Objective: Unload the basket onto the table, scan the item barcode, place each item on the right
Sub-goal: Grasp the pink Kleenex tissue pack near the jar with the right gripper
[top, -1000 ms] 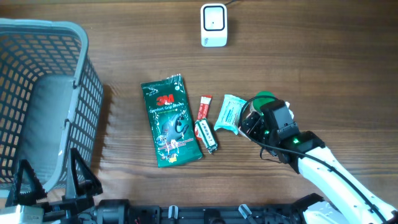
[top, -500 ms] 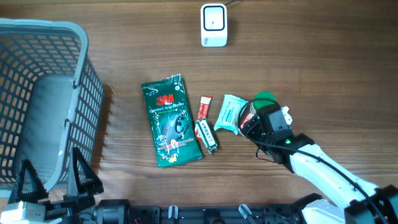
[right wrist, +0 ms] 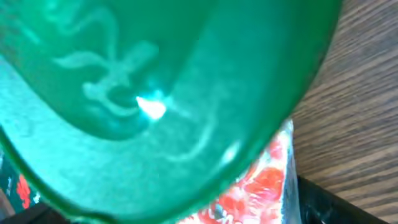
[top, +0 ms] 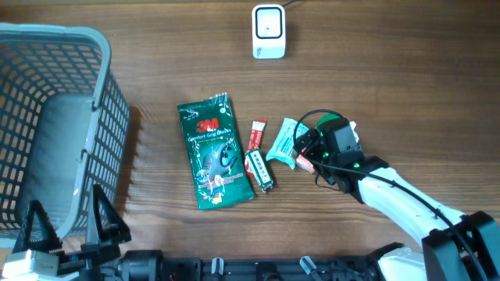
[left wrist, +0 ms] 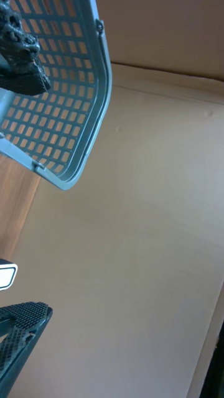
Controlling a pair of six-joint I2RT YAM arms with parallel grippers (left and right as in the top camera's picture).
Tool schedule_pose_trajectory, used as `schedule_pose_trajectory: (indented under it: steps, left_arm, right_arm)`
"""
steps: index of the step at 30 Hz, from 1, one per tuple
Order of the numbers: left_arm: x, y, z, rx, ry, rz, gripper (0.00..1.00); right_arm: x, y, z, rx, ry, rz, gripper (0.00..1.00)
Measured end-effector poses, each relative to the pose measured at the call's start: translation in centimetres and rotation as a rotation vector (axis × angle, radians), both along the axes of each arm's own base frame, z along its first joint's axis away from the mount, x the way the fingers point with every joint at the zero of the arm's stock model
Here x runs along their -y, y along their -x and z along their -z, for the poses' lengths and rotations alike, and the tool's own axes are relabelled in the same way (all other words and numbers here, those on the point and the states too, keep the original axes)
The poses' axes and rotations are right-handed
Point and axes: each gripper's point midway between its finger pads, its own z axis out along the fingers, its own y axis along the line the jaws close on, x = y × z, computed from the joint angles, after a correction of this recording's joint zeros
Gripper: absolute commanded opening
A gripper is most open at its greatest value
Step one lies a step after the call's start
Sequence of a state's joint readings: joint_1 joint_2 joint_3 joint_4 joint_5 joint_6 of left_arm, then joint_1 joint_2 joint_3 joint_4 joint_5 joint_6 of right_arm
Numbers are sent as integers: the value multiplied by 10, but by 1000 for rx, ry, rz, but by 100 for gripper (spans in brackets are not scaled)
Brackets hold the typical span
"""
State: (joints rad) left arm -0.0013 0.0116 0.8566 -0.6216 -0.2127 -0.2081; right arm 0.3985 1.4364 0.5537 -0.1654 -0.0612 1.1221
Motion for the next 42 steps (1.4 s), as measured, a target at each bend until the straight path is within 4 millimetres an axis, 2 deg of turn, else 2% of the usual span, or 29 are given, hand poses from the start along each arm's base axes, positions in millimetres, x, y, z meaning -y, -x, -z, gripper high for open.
schedule_pose_trajectory:
  steps: [1,3,6,12,15,17,20,22,24,26,28,29,34,37,40,42]
  left_arm:
    - [0,0,0,0,0,0,100]
    - [0,0,0,0,0,0,100]
    - [0,0,0,0,0,0,100]
    - [0,0,0,0,0,0,100]
    - [0,0,0,-1,0,0,100]
    - [0,0,1,-5,0,0,100]
    - [0,0,2,-7,0,0,100]
    - [0,0,2,-8,0,0,100]
    - [0,0,2,-8,0,0,100]
    - [0,-1,3,-13,0,0,100]
    - [0,-1,6,-27,0,0,100]
    - [0,-2,9,-37,0,0,100]
    - [0,-3,16,-68,1,0,100]
    - [0,-5,31,-130,1,0,100]
    - [0,-6,45,-189,2,0,100]
    - [0,-6,58,-241,3,0,100]
  right_arm:
    - [0,0,0,-1,0,-1,99]
    - [1,2,1,-10,4,-1,92]
    - [5,12,5,-59,28,0,86]
    - [10,20,7,-96,45,2,85]
    - [10,21,8,-102,49,2,72]
    - [13,25,10,-116,60,4,60]
    - [16,32,13,-146,72,7,52]
    - [17,33,14,-152,78,9,40]
    - [20,35,16,-163,83,25,37]
    - [19,35,16,-161,75,31,19]
    - [18,33,15,-157,67,36,13]
    - [17,33,15,-156,65,33,4]
    - [11,29,13,-128,35,2,4]
    - [1,25,11,-92,-10,-70,4]
    - [-11,35,7,-83,-61,-164,4]
    - [-20,44,-2,-52,-107,-240,4]
